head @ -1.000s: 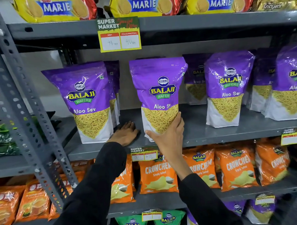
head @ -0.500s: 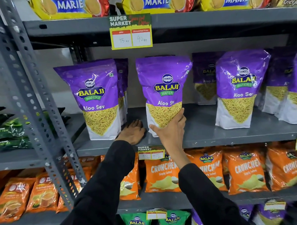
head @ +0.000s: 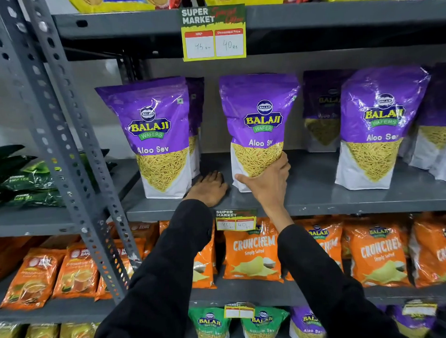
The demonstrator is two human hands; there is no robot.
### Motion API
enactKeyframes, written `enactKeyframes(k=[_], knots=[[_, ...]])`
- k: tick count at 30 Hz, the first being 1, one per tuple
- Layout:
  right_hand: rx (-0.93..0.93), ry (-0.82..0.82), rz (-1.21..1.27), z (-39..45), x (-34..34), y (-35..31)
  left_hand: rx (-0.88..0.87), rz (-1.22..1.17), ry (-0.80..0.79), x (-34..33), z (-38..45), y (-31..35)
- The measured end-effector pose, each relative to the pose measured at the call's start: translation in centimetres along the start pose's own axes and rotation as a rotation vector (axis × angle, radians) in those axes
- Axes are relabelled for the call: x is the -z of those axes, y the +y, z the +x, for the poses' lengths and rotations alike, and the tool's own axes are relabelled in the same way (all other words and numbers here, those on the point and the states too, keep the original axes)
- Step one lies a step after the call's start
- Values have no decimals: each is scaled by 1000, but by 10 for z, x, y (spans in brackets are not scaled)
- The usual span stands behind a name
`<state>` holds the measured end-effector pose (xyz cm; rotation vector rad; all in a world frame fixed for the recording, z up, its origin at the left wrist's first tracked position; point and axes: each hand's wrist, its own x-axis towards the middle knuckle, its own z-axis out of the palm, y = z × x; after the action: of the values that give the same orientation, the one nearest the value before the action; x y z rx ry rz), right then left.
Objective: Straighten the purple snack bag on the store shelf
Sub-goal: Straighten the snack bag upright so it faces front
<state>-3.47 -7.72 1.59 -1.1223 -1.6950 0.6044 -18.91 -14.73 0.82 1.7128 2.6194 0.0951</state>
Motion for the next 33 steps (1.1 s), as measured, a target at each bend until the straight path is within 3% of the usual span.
enactKeyframes(k=[17,27,33], knots=[[30,17,-40,-19,4,-4,-36,93,7,-2,1,-2],[21,8,-33,-21,3,-4,-12,7,22,-1,0,0],[8,29,-9,-24,0,-3,-43,137,14,-1,-2,0]])
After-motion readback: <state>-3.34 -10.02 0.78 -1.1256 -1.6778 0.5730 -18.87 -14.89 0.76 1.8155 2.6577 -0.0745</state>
